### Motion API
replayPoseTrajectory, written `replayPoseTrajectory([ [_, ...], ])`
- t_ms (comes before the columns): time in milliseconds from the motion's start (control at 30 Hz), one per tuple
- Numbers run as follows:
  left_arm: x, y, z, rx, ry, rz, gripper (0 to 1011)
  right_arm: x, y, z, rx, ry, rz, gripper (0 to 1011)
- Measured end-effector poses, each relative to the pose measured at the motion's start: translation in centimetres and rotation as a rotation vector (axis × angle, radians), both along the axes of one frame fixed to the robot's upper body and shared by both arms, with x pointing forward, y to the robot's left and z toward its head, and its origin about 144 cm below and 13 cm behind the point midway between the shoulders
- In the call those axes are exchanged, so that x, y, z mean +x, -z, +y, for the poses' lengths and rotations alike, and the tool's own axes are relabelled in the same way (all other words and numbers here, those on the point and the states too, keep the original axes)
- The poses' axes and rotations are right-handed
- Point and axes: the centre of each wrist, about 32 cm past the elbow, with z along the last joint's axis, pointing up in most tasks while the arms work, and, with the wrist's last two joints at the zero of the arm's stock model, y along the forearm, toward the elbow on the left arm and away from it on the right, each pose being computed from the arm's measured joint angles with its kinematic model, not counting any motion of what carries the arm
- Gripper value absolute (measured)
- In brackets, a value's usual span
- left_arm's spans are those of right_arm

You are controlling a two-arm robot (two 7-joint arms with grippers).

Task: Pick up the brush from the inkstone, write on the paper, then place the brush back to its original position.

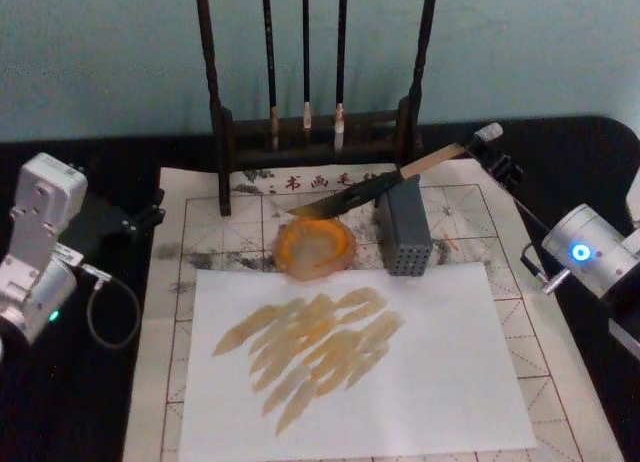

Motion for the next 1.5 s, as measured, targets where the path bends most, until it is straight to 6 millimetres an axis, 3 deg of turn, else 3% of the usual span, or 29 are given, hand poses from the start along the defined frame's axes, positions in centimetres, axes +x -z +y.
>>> replayPoseTrajectory([
  [833,0.0,0.0,0.0,0.0,0.0,0.0,1001,-3.4,-4.7,-4.2,-0.16,-0.118,-0.035,181],
  [1500,0.0,0.0,0.0,0.0,0.0,0.0,1001,-3.9,-5.7,-5.0,-0.22,-0.329,-0.039,181],
])
